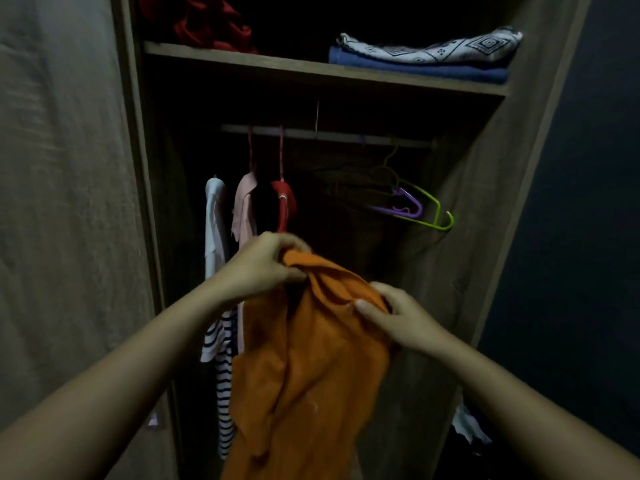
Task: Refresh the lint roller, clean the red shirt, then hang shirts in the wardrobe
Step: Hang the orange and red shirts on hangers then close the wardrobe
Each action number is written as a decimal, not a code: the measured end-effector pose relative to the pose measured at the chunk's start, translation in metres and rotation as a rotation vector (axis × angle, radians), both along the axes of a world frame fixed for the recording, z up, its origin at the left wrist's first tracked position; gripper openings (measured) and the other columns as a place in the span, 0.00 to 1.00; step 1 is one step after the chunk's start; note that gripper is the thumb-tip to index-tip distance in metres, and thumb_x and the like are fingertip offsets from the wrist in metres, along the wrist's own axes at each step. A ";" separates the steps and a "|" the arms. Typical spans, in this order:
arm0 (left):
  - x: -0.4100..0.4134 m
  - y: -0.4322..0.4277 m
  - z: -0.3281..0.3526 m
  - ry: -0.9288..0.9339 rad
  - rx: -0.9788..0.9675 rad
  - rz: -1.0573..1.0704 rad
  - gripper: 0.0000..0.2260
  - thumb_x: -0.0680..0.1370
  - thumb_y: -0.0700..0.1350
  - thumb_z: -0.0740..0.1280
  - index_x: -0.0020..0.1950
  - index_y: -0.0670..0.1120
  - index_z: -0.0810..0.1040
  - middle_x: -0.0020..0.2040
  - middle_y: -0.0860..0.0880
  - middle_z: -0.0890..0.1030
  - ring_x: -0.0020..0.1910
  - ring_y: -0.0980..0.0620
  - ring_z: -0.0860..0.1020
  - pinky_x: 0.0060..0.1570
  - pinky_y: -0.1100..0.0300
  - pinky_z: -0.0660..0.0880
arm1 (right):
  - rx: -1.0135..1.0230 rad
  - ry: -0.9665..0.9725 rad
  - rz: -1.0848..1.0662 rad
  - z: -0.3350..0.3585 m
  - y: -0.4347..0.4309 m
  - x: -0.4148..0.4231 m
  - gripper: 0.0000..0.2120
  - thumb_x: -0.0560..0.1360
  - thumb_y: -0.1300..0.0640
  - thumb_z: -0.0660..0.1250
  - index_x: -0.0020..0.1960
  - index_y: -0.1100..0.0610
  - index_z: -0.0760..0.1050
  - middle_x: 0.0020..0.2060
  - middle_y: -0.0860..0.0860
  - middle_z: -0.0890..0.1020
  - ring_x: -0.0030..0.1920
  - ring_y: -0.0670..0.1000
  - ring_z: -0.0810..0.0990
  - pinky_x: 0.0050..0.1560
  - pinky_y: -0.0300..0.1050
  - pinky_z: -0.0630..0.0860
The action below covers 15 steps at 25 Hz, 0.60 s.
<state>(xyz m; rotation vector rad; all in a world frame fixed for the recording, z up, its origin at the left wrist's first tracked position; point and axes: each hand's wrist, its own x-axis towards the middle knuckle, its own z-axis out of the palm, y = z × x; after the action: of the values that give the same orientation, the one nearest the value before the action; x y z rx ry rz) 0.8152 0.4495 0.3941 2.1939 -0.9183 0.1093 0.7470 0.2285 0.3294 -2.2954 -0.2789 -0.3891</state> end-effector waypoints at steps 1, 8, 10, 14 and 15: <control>0.004 0.008 -0.006 -0.060 0.081 -0.017 0.06 0.74 0.42 0.69 0.50 0.48 0.80 0.40 0.52 0.81 0.39 0.55 0.80 0.39 0.66 0.74 | -0.019 -0.031 -0.003 0.003 -0.008 0.003 0.14 0.71 0.43 0.65 0.45 0.54 0.76 0.40 0.53 0.81 0.41 0.51 0.81 0.44 0.49 0.78; 0.015 0.020 -0.017 0.006 -0.221 0.121 0.19 0.79 0.53 0.59 0.33 0.44 0.73 0.36 0.46 0.70 0.39 0.50 0.72 0.39 0.61 0.66 | -0.655 -0.261 -0.168 0.010 -0.046 0.003 0.09 0.75 0.53 0.61 0.55 0.50 0.69 0.47 0.46 0.75 0.43 0.44 0.76 0.39 0.45 0.77; 0.023 0.018 -0.020 0.119 -0.326 0.197 0.20 0.80 0.54 0.57 0.38 0.41 0.74 0.35 0.42 0.70 0.37 0.44 0.72 0.39 0.56 0.68 | -0.715 -0.218 -0.217 0.012 -0.056 -0.005 0.05 0.76 0.52 0.60 0.51 0.46 0.73 0.42 0.38 0.73 0.40 0.39 0.74 0.47 0.45 0.76; 0.047 0.007 -0.031 0.001 -0.266 0.227 0.18 0.81 0.51 0.55 0.48 0.38 0.75 0.39 0.41 0.75 0.40 0.47 0.74 0.43 0.54 0.69 | -0.616 -0.098 -0.165 0.048 -0.077 -0.013 0.12 0.67 0.61 0.72 0.44 0.45 0.78 0.44 0.38 0.77 0.42 0.37 0.77 0.50 0.40 0.78; 0.053 0.001 -0.032 -0.052 -0.240 0.217 0.15 0.81 0.50 0.56 0.48 0.40 0.76 0.40 0.42 0.77 0.41 0.48 0.75 0.43 0.54 0.69 | -0.611 -0.107 -0.107 0.059 -0.081 -0.011 0.12 0.68 0.66 0.70 0.43 0.50 0.80 0.49 0.41 0.78 0.48 0.40 0.78 0.51 0.43 0.79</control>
<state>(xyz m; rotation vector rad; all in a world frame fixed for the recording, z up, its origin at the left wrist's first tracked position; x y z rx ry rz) 0.8679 0.4507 0.3617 2.0665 -0.6544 0.3628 0.7364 0.1479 0.3885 -2.9015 -0.3674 -0.5390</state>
